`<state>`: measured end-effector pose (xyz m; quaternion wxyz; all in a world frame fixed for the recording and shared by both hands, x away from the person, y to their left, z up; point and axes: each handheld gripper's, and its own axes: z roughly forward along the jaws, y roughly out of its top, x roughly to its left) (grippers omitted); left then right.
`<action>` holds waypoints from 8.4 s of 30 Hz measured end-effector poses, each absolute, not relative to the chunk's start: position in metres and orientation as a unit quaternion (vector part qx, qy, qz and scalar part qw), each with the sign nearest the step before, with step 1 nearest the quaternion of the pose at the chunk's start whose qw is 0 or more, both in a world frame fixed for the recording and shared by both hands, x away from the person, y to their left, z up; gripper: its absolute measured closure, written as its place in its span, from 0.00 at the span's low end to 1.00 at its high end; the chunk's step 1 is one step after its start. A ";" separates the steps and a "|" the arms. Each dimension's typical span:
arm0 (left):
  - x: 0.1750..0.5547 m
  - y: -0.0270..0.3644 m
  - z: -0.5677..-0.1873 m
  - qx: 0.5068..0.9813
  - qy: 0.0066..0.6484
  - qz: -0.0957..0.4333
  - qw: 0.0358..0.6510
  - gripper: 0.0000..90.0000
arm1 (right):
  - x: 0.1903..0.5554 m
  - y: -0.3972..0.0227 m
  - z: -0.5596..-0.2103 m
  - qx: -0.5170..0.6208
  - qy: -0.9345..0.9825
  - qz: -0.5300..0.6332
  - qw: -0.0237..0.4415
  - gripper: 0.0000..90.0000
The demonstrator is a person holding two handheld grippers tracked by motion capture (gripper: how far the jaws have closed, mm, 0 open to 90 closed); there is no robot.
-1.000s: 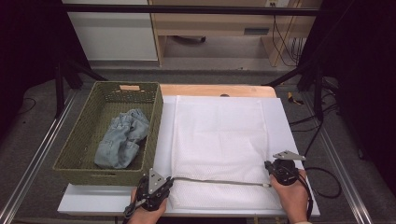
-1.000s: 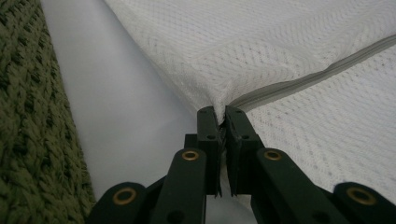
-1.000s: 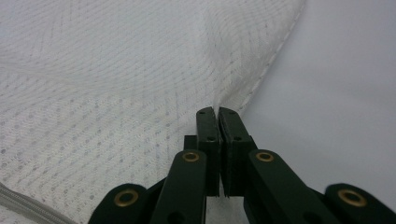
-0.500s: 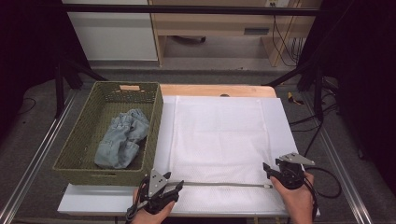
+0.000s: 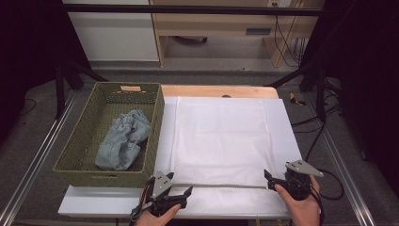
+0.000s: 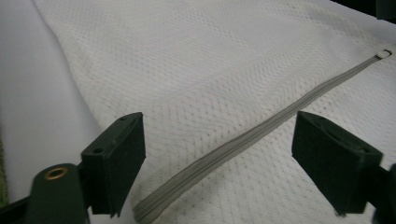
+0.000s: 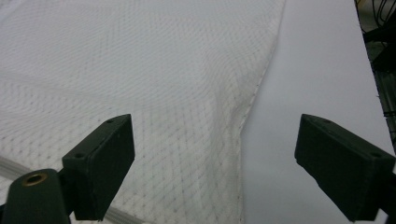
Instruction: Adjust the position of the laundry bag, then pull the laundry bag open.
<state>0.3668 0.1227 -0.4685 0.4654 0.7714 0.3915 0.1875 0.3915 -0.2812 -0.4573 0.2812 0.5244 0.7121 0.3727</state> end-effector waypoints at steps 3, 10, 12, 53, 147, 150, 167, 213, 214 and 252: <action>0.365 0.121 -0.468 0.772 0.388 0.184 0.468 0.11 | 0.385 -0.281 -0.457 0.507 0.719 0.380 0.285 0.07; 0.362 0.120 -0.467 0.774 0.384 0.181 0.471 0.05 | 0.370 -0.283 -0.452 0.490 0.720 0.392 0.296 0.07; 0.362 0.119 -0.468 0.775 0.381 0.179 0.472 0.05 | 0.367 -0.284 -0.452 0.491 0.719 0.393 0.296 0.07; 0.358 0.121 -0.465 0.774 0.375 0.182 0.477 0.07 | 0.353 -0.303 -0.474 0.531 0.723 0.369 0.243 0.65; 0.396 -0.016 -0.430 0.802 0.287 0.162 0.498 0.67 | 0.354 -0.266 -0.451 0.453 0.709 0.456 0.290 0.92; 0.398 -0.032 -0.434 0.810 0.271 0.156 0.497 0.74 | 0.352 -0.265 -0.449 0.448 0.710 0.459 0.290 0.92; 0.408 -0.072 -0.455 0.836 0.244 0.126 0.475 0.87 | 0.351 -0.264 -0.449 0.440 0.712 0.466 0.288 0.92; 0.408 -0.092 -0.461 0.843 0.234 0.100 0.474 0.95 | 0.351 -0.265 -0.451 0.448 0.717 0.455 0.280 0.92; 0.407 -0.092 -0.461 0.843 0.237 0.102 0.472 0.96 | 0.351 -0.264 -0.451 0.448 0.717 0.454 0.281 0.92; 0.400 -0.091 -0.473 0.828 0.297 0.112 0.462 0.96 | 0.352 -0.265 -0.454 0.459 0.727 0.414 0.298 0.92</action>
